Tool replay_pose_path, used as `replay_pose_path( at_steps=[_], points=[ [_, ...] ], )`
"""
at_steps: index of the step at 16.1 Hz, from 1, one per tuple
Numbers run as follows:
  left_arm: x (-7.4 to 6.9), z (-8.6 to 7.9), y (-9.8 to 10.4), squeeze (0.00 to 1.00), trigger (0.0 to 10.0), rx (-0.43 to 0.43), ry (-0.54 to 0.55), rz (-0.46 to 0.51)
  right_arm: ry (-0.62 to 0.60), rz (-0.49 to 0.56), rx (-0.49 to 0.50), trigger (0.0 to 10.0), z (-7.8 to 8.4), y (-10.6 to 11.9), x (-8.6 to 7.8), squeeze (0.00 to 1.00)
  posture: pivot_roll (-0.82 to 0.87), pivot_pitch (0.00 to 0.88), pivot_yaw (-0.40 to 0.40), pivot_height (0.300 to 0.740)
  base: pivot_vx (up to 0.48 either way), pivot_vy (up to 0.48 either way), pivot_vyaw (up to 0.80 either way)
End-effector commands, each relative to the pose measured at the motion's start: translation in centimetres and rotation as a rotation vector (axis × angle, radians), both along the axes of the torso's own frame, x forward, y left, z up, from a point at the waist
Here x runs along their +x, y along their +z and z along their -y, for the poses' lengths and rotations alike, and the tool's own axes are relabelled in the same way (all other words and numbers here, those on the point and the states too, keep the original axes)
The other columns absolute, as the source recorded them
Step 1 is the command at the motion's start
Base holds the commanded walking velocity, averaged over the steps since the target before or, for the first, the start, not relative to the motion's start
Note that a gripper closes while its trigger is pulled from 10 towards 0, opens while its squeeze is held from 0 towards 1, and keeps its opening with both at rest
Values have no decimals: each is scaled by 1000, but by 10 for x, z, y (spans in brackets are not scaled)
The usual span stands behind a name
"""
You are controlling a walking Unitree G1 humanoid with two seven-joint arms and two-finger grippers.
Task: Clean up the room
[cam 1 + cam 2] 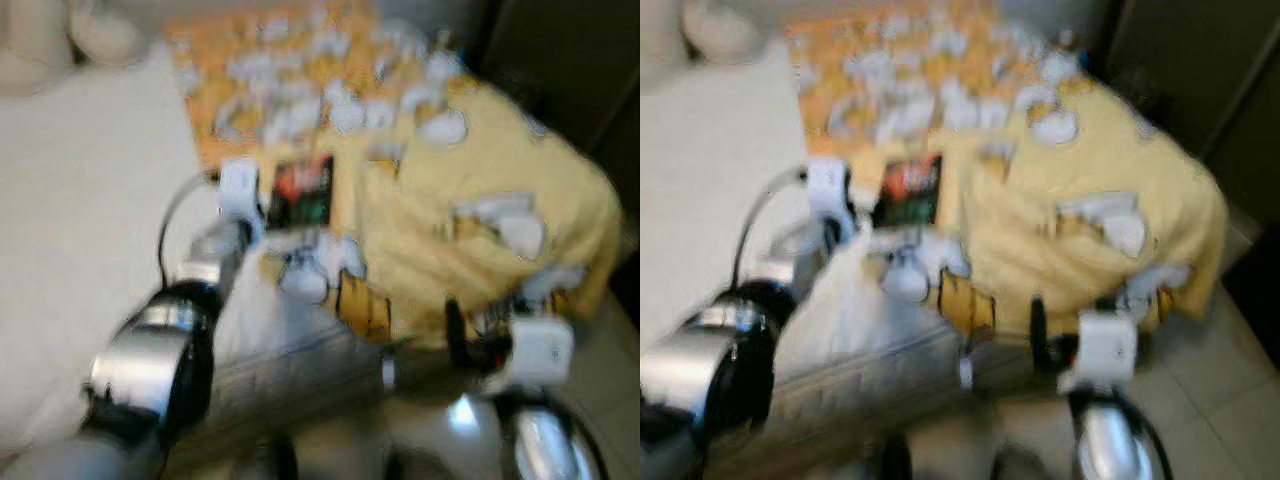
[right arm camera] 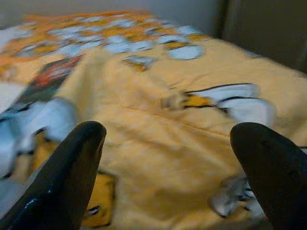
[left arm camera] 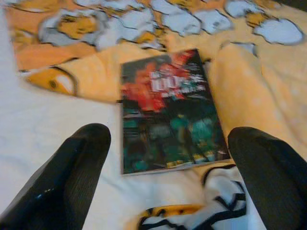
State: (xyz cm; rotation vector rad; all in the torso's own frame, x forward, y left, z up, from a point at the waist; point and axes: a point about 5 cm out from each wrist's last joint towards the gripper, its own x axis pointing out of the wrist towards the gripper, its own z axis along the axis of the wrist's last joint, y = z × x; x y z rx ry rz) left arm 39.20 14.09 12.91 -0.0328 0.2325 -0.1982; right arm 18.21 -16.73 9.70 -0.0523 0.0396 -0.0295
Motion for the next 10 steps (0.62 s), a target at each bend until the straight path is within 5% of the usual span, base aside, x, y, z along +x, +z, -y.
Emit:
replay_pose_path(
  at_steps=[1, 2, 3, 4, 7, 10],
  points=[
    [3, -4, 12, 0, 10000, 19, -20, 76, 12, 20, -6, 10000, -4, 6, 4, 0, -303, 91, 111, 740, 0, 0, 0],
    [3, -1, 18, 0, 10000, 32, -61, 138, 8, 30, -5, 10000, -5, 8, 5, 0, -302, 88, 113, 740, 0, 0, 0],
    [-8, 1, 46, 0, 10000, 38, -169, 402, -33, 105, -9, 10000, -3, 23, 11, 0, -275, 61, 127, 740, 0, 0, 0],
    [-18, -3, 53, 0, 10000, 30, -168, 455, -41, 132, -14, 10000, -3, 28, 14, 0, -248, 48, 129, 740, 0, 0, 0],
    [-75, -19, 47, 0, 10000, 10, -57, 412, -42, 151, -4, 10000, -5, 32, 22, 0, -164, 5, 111, 740, 0, 0, 0],
    [-98, 2, 36, 0, 10000, -28, -105, 422, -25, 172, -3, 10000, -10, 33, 34, 0, -125, 0, 92, 740, 0, 0, 0]
  ],
)
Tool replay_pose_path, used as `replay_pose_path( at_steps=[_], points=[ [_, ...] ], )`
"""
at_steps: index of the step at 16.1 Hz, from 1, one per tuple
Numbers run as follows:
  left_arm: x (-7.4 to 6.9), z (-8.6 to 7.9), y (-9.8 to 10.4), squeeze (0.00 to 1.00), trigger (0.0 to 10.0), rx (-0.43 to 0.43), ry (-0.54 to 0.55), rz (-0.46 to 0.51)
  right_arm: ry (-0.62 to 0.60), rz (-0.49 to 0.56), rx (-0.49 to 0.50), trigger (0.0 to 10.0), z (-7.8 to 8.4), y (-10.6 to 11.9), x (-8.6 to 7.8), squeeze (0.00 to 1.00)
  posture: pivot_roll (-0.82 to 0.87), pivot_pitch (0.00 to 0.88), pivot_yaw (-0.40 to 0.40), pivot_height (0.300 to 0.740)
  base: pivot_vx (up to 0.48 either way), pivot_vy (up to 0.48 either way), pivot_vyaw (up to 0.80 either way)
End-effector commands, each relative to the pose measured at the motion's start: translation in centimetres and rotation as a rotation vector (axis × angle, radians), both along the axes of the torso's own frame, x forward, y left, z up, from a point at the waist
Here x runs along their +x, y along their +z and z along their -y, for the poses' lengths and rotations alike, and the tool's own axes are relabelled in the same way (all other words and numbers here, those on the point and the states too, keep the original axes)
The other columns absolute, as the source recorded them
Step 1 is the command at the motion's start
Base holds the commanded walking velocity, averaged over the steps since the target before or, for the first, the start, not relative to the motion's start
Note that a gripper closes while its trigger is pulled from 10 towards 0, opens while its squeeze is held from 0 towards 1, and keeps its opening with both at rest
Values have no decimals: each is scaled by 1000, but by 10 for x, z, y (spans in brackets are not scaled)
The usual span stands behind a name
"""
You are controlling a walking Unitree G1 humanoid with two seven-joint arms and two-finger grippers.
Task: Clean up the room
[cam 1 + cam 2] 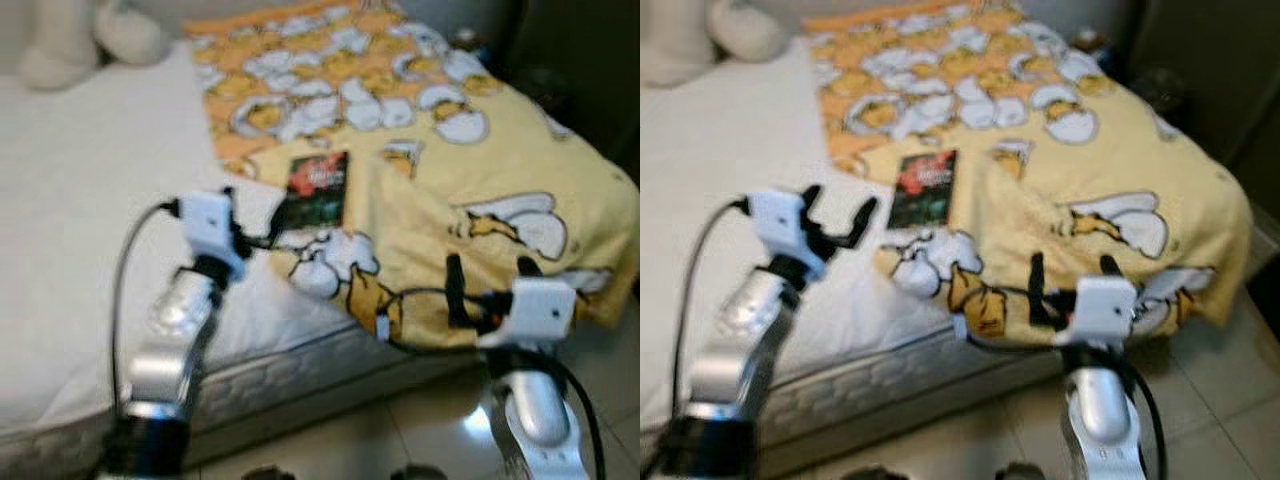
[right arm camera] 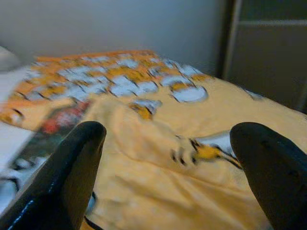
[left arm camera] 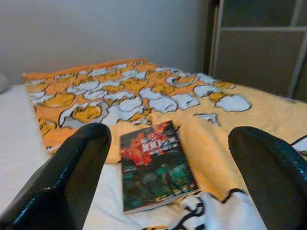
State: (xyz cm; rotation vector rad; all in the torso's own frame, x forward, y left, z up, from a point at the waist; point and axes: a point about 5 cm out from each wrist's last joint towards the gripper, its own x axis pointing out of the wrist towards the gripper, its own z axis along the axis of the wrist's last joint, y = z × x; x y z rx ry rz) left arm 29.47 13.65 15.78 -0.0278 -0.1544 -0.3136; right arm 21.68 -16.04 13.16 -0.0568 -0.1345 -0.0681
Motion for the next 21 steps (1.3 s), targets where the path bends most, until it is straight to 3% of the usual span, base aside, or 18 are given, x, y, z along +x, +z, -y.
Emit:
replay_pose_path(
  at_steps=[1, 3, 5, 8, 9, 10, 13, 17, 18, 21],
  points=[
    [-7, -1, 10, 0, 10000, -2, 31, 15, 9, 35, -10, 10000, -3, 7, 5, 0, -111, 0, 76, 740, 0, 0, 0],
    [-16, -3, 7, 0, 10000, 3, 72, -29, 11, 86, -34, 10000, -1, 22, 14, 0, -110, 0, 64, 740, 0, 0, 0],
    [-18, -10, 4, 0, 10000, 24, 101, -35, 18, 85, -47, 10000, 3, 22, 16, 0, -109, 0, 58, 740, 0, 0, 0],
    [-21, -38, -15, 0, 10000, 50, 216, -95, -16, 42, -34, 10000, 12, 11, 14, 0, -108, 0, 52, 740, 0, 0, 0],
    [-37, -52, -34, 0, 10000, 125, 223, -135, -4, 50, -64, 10000, 13, 7, 10, 0, -108, 0, 52, 740, 0, 0, 0],
    [-41, -55, -37, 0, 10000, 136, 219, -144, 4, 57, -69, 10000, 14, 4, 7, 0, -108, 0, 52, 740, 0, 0, 0],
    [-39, -44, -17, 0, 10000, 126, 197, -54, -9, 50, -83, 10000, 20, -10, -5, 0, -103, 0, 49, 740, 0, 0, 0],
    [-34, -29, -8, 0, 10000, 111, 151, -5, -5, 53, -87, 10000, 16, -13, -2, 0, -104, 0, 51, 740, 0, 0, 0],
    [-26, -23, 1, 0, 10000, 78, 131, 12, -8, 56, -84, 10000, 15, -15, 2, 0, -103, 0, 53, 740, 480, 0, 0],
    [-22, -12, 7, 0, 10000, 73, 85, 31, -17, 46, -93, 10000, 15, -17, 7, 0, -106, 0, 61, 740, 480, 0, 0]
  ],
)
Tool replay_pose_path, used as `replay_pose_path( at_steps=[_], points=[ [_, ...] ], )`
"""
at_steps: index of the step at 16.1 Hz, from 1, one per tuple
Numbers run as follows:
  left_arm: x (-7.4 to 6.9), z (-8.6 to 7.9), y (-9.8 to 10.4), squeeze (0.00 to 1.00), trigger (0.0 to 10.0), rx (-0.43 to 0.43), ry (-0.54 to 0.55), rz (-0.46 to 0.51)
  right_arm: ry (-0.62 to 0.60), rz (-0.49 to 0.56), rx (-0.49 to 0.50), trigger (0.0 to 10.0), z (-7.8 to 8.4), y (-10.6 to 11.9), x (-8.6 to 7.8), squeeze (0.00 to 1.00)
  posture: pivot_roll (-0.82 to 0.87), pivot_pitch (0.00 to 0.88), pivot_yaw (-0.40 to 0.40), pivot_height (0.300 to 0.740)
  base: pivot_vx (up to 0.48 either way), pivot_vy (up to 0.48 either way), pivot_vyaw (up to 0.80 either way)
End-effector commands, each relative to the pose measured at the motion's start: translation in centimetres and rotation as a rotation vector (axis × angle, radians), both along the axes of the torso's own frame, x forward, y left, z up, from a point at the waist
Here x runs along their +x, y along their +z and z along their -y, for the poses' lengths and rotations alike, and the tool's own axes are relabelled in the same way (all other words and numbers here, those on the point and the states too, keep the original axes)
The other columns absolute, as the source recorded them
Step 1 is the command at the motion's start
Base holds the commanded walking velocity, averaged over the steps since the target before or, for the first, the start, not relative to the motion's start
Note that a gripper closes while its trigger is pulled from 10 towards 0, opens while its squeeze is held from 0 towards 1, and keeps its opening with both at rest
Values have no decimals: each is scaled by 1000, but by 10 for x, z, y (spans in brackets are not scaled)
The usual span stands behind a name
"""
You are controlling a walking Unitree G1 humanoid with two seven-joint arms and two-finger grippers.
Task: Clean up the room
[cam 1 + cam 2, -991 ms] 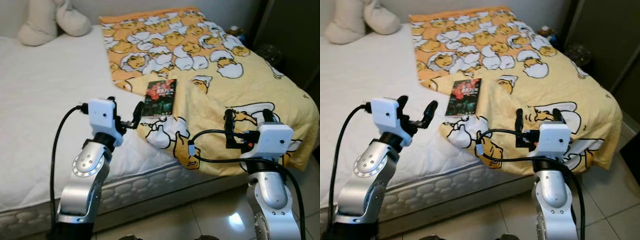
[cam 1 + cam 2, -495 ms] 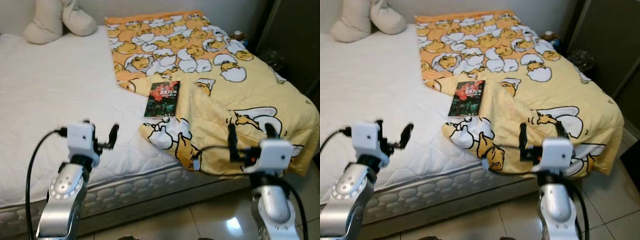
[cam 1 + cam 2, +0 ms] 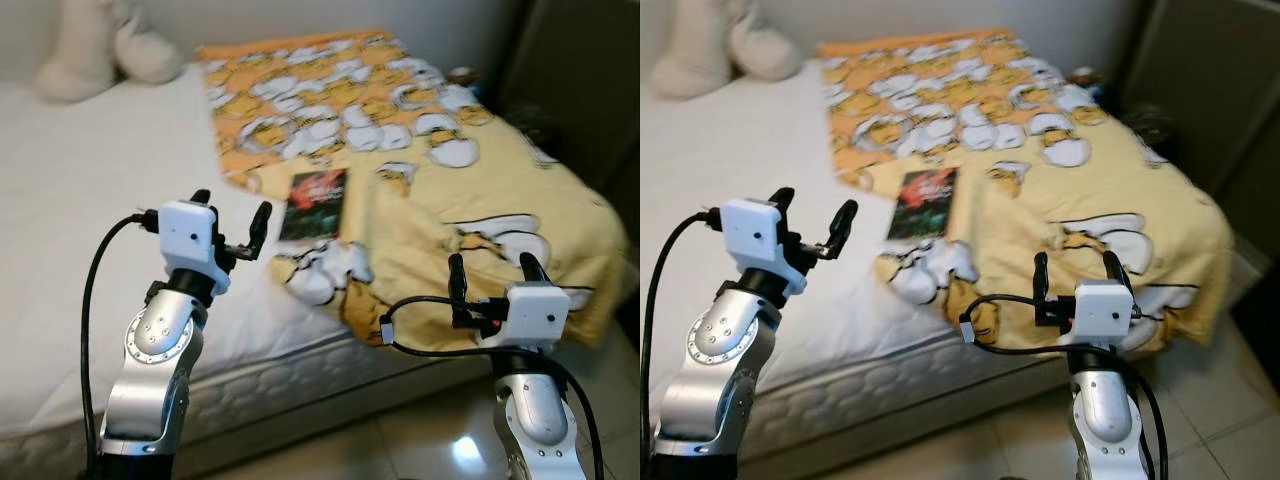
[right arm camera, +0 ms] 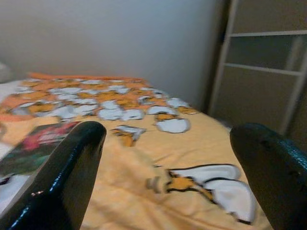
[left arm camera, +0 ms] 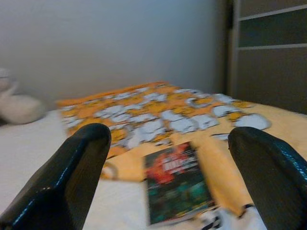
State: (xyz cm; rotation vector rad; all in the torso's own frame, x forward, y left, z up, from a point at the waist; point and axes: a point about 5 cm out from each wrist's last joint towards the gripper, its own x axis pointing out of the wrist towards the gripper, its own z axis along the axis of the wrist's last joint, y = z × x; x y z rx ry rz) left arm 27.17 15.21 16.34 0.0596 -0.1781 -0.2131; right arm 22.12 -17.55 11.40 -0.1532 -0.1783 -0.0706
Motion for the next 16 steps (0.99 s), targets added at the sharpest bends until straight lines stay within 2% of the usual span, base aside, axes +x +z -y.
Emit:
replay_pose_path(
  at_steps=[1, 4, 8, 12, 15, 16],
  points=[
    [1, 4, 1, 0, 10000, -3, -22, -6, -9, 6, 7, 10000, 0, 0, 3, 0, -106, 0, 61, 740, 480, 0, 0],
    [1, 7, -1, 0, 10000, -12, -27, -18, -6, -9, 6, 10000, -2, -2, 5, 0, -107, 0, 63, 740, 480, 0, 0],
    [-2, 16, -4, 0, 10000, -24, -46, -31, -5, -14, 11, 10000, -4, -2, 7, 0, -105, 0, 63, 740, 480, 0, 748],
    [0, 19, -3, 0, 10000, -35, -42, -39, -7, -15, 19, 10000, -2, -2, 10, 0, -101, 0, 62, 740, 472, 0, 717],
    [0, 29, -1, 0, 10000, -5, -91, -42, 0, -21, 26, 10000, -3, -2, 11, 0, -100, 0, 61, 740, 460, 0, 0],
    [3, 30, -2, 0, 10000, -12, -96, -64, 1, -21, 28, 10000, -3, -2, 11, 0, -98, 0, 59, 740, 0, 0, 0]
  ],
)
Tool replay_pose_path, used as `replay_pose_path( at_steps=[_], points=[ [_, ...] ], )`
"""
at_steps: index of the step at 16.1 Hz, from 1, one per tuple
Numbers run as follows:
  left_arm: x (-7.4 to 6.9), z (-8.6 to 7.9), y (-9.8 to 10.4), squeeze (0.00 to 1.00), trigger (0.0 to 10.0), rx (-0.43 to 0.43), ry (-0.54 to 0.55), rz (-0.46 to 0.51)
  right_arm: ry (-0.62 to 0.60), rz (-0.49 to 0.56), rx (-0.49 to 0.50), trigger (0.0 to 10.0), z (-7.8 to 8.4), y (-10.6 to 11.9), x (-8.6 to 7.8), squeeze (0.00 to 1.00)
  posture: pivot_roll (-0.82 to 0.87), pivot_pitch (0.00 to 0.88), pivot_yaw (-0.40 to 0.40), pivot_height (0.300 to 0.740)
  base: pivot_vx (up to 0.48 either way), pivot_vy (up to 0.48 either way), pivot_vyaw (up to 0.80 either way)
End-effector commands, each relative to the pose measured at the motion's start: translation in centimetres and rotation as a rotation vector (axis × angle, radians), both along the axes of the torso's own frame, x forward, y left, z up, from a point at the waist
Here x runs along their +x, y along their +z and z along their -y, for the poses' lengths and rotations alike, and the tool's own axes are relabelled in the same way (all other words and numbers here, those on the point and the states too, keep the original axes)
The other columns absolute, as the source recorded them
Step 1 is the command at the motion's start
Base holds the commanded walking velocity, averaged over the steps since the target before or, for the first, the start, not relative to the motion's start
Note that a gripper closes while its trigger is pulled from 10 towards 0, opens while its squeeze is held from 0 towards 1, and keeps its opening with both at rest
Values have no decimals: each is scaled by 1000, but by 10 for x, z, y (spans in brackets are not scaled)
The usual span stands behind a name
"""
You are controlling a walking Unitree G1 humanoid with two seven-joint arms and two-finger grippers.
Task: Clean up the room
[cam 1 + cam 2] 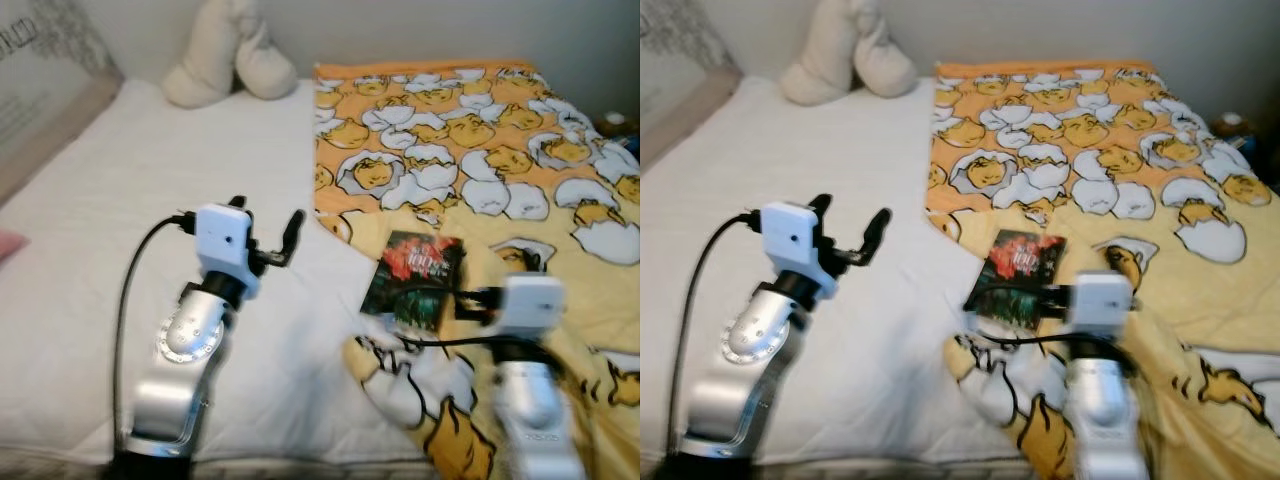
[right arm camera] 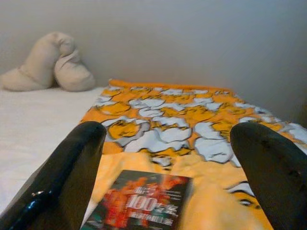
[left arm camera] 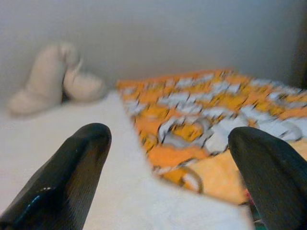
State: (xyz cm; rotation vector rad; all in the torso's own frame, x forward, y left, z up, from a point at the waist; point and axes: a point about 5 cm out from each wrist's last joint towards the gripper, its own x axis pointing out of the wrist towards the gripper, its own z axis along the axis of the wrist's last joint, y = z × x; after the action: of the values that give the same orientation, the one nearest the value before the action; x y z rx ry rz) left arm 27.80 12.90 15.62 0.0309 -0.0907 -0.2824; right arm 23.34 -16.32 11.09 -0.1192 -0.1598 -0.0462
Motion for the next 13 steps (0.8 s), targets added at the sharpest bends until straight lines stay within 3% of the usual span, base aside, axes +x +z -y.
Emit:
replay_pose_path(
  at_steps=[1, 3, 6, 8, 11, 13],
  points=[
    [13, 16, -2, 0, 10000, -7, -77, -71, -26, -1, -4, 10000, 9, 2, -1, 0, -92, 0, 53, 740, 0, 0, 0],
    [36, 24, -14, 0, 10000, -18, -130, -194, -28, -3, -13, 10000, 9, 2, -2, 0, -103, 0, 52, 740, 0, 0, 0],
    [58, 22, -13, 0, 10000, -44, -129, -220, -53, -19, -39, 10000, 14, 2, -3, 0, -136, 0, 74, 740, 0, 0, 0],
    [58, 22, -7, 0, 10000, -43, -126, -187, -72, -18, -35, 10000, 17, 2, -3, 0, -147, 0, 86, 740, 0, 0, -800],
    [53, 28, -10, 0, 10000, -63, -117, -172, -72, -14, -30, 10000, 15, 3, -4, 0, -151, 0, 90, 740, 0, 0, 0],
    [52, 26, -11, 0, 10000, -84, -91, -154, -52, -31, -24, 10000, 11, 0, -6, 0, -142, 0, 81, 740, 308, -364, 0]
  ],
)
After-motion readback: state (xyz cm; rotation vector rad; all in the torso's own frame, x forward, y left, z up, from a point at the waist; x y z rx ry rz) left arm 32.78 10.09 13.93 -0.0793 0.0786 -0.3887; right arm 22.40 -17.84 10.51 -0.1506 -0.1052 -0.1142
